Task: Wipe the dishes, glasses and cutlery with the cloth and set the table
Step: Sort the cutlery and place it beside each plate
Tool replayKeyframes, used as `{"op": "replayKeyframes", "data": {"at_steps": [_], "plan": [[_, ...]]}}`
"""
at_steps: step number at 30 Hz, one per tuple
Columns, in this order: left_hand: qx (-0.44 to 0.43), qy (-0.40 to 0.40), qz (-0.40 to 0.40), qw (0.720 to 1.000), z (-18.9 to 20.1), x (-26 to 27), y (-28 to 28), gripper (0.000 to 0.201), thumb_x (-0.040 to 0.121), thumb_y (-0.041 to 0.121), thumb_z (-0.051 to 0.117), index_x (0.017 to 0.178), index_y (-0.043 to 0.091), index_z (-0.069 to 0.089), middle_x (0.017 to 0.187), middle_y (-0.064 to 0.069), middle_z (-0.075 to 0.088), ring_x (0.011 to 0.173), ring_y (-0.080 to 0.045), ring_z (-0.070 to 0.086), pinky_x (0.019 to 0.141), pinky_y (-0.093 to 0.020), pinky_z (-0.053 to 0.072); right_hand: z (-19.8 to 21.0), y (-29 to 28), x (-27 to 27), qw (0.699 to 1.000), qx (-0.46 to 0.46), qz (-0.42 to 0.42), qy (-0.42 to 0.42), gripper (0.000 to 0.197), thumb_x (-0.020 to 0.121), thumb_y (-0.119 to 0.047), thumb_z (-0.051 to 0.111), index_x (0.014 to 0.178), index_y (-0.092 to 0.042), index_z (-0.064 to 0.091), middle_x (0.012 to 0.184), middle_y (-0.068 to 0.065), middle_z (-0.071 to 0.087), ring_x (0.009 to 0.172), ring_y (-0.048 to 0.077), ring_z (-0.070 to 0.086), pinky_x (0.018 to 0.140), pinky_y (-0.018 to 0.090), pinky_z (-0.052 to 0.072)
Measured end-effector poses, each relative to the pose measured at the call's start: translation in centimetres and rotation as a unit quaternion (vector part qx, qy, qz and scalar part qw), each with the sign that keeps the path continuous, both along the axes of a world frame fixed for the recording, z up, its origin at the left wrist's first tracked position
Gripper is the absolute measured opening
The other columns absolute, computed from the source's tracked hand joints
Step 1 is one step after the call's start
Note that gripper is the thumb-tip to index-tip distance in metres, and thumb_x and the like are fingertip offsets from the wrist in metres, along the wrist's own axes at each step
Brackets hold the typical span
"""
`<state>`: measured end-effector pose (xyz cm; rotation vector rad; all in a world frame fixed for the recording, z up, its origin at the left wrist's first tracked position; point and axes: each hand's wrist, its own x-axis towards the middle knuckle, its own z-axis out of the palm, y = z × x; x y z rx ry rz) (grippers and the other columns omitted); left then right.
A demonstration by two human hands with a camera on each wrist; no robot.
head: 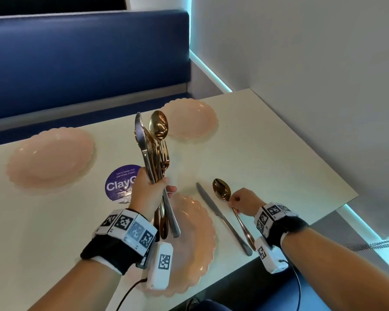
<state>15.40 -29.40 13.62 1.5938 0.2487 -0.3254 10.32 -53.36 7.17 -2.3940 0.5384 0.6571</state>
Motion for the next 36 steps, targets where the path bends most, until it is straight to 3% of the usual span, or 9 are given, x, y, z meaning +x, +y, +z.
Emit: {"op": "replayKeyframes", "data": {"at_steps": [2,7,12,15,18,22,27,32,36], "plan": [[-0.001,0.005,0.002,1.000,-0.1,-0.1,-0.1,0.021,0.090,-0.001,0.052,0.107,0.010,0.046,0.081,-0.004,0.057,0.070,-0.026,0.068,0.071,-0.041,0.057,0.1,0.2,0.2,1.000,0.002,0.012,0.007,0.016,0.091,-0.017,0.056,0.079,-0.009,0.062,0.070,0.002,0.059,0.071,0.015,0.055,0.073,0.024,0.046],[-0.006,0.010,0.006,1.000,-0.1,-0.3,-0.3,0.019,0.090,-0.001,0.052,0.103,0.011,0.046,0.082,-0.005,0.057,0.070,-0.026,0.067,0.072,-0.041,0.057,0.3,0.4,0.5,1.000,0.005,0.007,0.015,0.014,0.090,-0.017,0.059,0.084,-0.006,0.066,0.067,0.002,0.061,0.065,0.013,0.057,0.055,0.016,0.043],[-0.007,0.015,0.006,1.000,-0.1,-0.3,-0.2,0.017,0.090,0.000,0.053,0.097,0.014,0.047,0.083,-0.006,0.059,0.069,-0.023,0.068,0.072,-0.040,0.058,0.3,0.5,0.8,1.000,-0.021,-0.007,0.016,0.017,0.087,-0.015,0.065,0.073,-0.005,0.064,0.085,0.016,0.073,0.069,0.019,0.065,0.078,0.031,0.058],[-0.012,0.017,0.008,1.000,0.0,-0.3,-0.2,0.018,0.090,-0.001,0.053,0.101,0.012,0.046,0.085,-0.007,0.058,0.067,-0.021,0.068,0.070,-0.038,0.059,0.1,0.5,0.8,0.999,-0.022,-0.025,-0.003,0.017,0.084,-0.015,0.068,0.073,-0.004,0.065,0.082,0.016,0.073,0.065,0.018,0.066,0.074,0.030,0.059],[-0.017,0.019,0.008,1.000,0.3,-0.4,-0.3,0.019,0.090,-0.001,0.052,0.104,0.010,0.046,0.087,-0.008,0.059,0.066,-0.021,0.068,0.070,-0.038,0.058,0.4,0.4,0.7,0.998,-0.049,-0.027,-0.001,0.025,0.083,-0.024,0.069,0.065,-0.008,0.062,0.070,0.009,0.069,0.060,0.016,0.061,0.065,0.023,0.054],[-0.033,0.038,0.009,0.999,0.6,-0.3,-0.1,0.021,0.090,0.000,0.053,0.108,0.009,0.048,0.090,-0.010,0.061,0.064,-0.018,0.070,0.069,-0.036,0.060,3.0,1.1,1.8,0.994,-0.081,-0.011,-0.078,0.021,0.083,-0.031,0.066,0.086,-0.010,0.068,0.081,0.000,0.060,0.072,0.015,0.057,0.062,0.022,0.044],[-0.071,0.043,0.028,0.996,1.1,0.1,-0.2,0.026,0.087,-0.005,0.055,0.110,0.005,0.048,0.091,-0.015,0.060,0.058,-0.018,0.070,0.058,-0.031,0.058,8.1,5.5,4.2,0.978,0.070,0.030,-0.196,0.017,0.088,-0.020,0.061,0.088,-0.008,0.073,0.070,-0.006,0.061,0.069,0.011,0.056,0.058,0.014,0.039],[-0.090,0.012,0.031,0.995,2.6,-0.3,1.2,0.027,0.085,-0.005,0.059,0.105,0.010,0.051,0.085,-0.011,0.067,0.061,-0.021,0.071,0.065,-0.037,0.058,10.5,11.8,4.7,0.957,0.228,0.017,-0.178,0.021,0.090,-0.025,0.060,0.094,-0.009,0.074,0.079,0.008,0.069,0.065,0.011,0.059,0.057,0.022,0.047],[-0.093,-0.016,0.019,0.995,3.3,-0.7,4.7,0.027,0.085,-0.006,0.058,0.099,0.016,0.051,0.087,-0.012,0.068,0.063,-0.021,0.070,0.069,-0.041,0.057,10.7,16.4,4.6,0.936,0.307,-0.069,-0.154,0.014,0.086,-0.017,0.064,0.087,-0.007,0.074,0.073,0.007,0.067,0.062,0.011,0.058,0.051,0.021,0.041]]}}
